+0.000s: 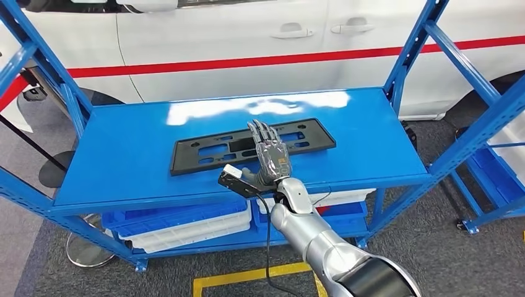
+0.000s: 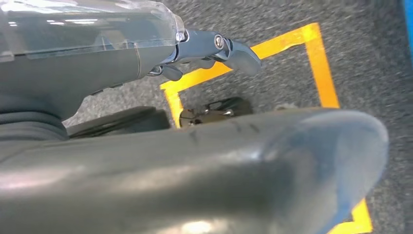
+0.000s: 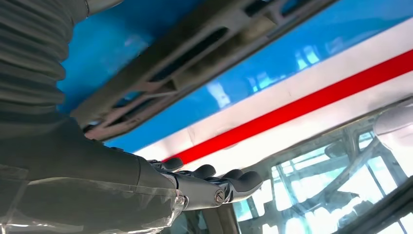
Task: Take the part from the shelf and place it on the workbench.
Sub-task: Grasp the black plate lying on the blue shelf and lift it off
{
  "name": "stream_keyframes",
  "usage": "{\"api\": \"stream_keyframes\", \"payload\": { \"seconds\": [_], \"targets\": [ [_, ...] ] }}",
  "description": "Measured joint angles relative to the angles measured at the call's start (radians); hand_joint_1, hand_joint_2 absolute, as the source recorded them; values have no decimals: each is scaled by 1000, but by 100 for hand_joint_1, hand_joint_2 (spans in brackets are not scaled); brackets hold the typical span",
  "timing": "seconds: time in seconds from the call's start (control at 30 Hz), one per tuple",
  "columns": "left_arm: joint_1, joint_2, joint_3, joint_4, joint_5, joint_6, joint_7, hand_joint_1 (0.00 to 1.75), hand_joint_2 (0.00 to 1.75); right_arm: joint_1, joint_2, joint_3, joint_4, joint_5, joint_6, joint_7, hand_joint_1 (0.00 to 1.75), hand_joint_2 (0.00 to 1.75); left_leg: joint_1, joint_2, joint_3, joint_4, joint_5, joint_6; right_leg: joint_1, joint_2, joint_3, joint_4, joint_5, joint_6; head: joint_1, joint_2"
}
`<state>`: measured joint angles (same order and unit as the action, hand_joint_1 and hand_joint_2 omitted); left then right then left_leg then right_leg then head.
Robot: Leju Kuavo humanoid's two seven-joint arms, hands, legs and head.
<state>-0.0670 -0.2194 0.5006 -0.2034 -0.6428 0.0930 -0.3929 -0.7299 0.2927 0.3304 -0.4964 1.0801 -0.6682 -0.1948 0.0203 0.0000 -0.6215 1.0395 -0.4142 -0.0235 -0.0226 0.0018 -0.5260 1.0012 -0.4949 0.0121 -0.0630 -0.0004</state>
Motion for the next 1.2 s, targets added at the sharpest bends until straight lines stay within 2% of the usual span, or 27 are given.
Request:
{"api": "stream_keyframes", "payload": {
  "seconds": [0.1, 0.13, 0.17, 0.2, 0.27, 0.3, 0.33, 0.37, 0.4, 0.47, 0.5, 0.53, 0.57, 0.63, 0.7, 0.73, 0.77, 0.83, 0.93, 1.2],
  "targets": [
    [0, 0, 0, 1, 0, 1, 2, 0, 0, -2, 0, 0, 0, 0, 0, -1, 0, 175, -4, -3, 16, -20, -18, 32, 2, 0, 8, 2, -4, 20, 0, 0],
    [1, 0, 0, 1, 0, 1, 2, 0, 0, -3, 0, 0, 0, 1, 0, -2, 0, 175, -4, -4, 26, -24, -24, 41, 1, -1, 5, 19, -5, 24, 0, 0],
    [2, 0, 1, 1, 0, 2, 2, 0, 0, -4, 0, 0, 0, 1, 0, -2, 0, 175, -4, -5, 37, -27, -28, 48, 0, -1, -13, 54, -10, 26, 0, 0],
    [3, 0, 1, 1, 0, 2, 2, 0, 0, -5, 0, 0, 1, 1, 0, -3, 0, 175, -4, -6, 49, -31, -33, 54, 0, -2, -44, 107, -21, 27, 0, 0],
    [2, 1, 1, 1, 0, -2, 2, 0, 0, -5, 0, 0, 4, 1, 0, -2, 0, 175, -9, -7, 67, -33, -44, 61, 3, -2, -137, 234, -62, 27, 0, 0],
    [2, 1, 1, 1, 0, -3, 2, 0, 0, -4, 0, 0, 7, 2, -1, 0, 0, 175, -12, -8, 75, -33, -50, 63, 6, -2, -179, 277, -81, 24, 0, 0],
    [3, 2, 1, 1, 0, -4, 3, 0, 0, -3, 0, 0, 10, 4, -2, 3, 0, 175, -16, -11, 86, -33, -58, 65, 9, -1, -208, 293, -88, 20, 0, 0],
    [3, 2, 1, 1, -2, -5, 4, 0, 0, -2, 0, 0, 12, 9, -4, 9, 0, 175, -21, -13, 98, -33, -68, 66, 14, -1, -221, 274, -73, 11, 0, 0],
    [4, 3, 1, 1, -4, -5, 5, 0, 0, -3, 0, 0, 14, 14, -7, 16, 0, 175, -26, -16, 112, -33, -79, 67, 20, -1, -218, 226, -35, -1, 0, 0],
    [5, 2, 1, 2, -9, -6, 8, 0, 0, -4, 0, 0, 18, 25, -12, 29, 0, 175, -35, -20, 135, -34, -100, 66, 39, 5, -193, 100, 80, -37, -1, 0],
    [3, 0, 1, 4, -13, -5, 10, 0, 0, -5, -1, 0, 19, 29, -15, 34, 0, 175, -37, -22, 142, -33, -110, 64, 47, 9, -185, 56, 123, -49, -1, 0],
    [1, 0, 1, 5, -17, -5, 12, 0, 0, -5, -1, 0, 21, 32, -17, 37, 0, 175, -38, -23, 146, -31, -116, 60, 52, 12, -181, 32, 147, -57, -1, 0],
    [-2, 0, 1, 7, -22, -4, 14, 0, 0, -6, 0, 0, 22, 33, -19, 38, 0, 175, -40, -24, 150, -28, -119, 55, 54, 15, -179, 26, 149, -59, -1, 0],
    [-3, 2, 1, 7, -29, -3, 16, 0, 0, -7, 1, 0, 23, 33, -19, 37, 0, 175, -40, -22, 152, -21, -127, 47, 49, 13, -165, 12, 147, -61, 0, 0],
    [-4, 4, 1, 7, -29, -3, 17, 0, 0, -9, 3, 0, 24, 30, -17, 33, 0, 175, -41, -18, 146, -4, -108, 31, 46, 14, -152, 5, 141, -60, 0, 0],
    [-5, 5, 1, 7, -27, -4, 19, 0, 0, -10, 4, 0, 25, 28, -14, 31, 0, 175, -40, -17, 143, 3, -97, 29, 46, 15, -148, 7, 137, -58, 0, 0],
    [-6, 6, 1, 7, -24, -3, 20, 0, 0, -11, 4, 0, 27, 27, -12, 29, 0, 175, -39, -17, 143, 2, -87, 29, 47, 15, -148, 11, 133, -55, 0, 0],
    [-7, 9, 3, 7, -18, -2, 21, 0, 0, -12, 5, 0, 31, 24, -4, 27, 0, 175, -39, -18, 154, -19, -107, 39, 49, 16, -149, 15, 127, -54, 0, 0],
    [-7, 11, 7, 7, -14, 2, 16, 0, 0, -14, 6, 0, 35, 21, 2, 19, 0, 175, -35, -18, 174, -56, -145, 44, 55, 16, -157, 23, 124, -54, 0, 0],
    [-3, 12, 15, 7, -12, 10, 13, 0, 0, -19, 6, 0, 49, 12, 6, 13, 0, 175, -35, -18, 177, -58, -145, 49, 52, 16, -156, 24, 126, -53, 0, 0]
  ]
}}
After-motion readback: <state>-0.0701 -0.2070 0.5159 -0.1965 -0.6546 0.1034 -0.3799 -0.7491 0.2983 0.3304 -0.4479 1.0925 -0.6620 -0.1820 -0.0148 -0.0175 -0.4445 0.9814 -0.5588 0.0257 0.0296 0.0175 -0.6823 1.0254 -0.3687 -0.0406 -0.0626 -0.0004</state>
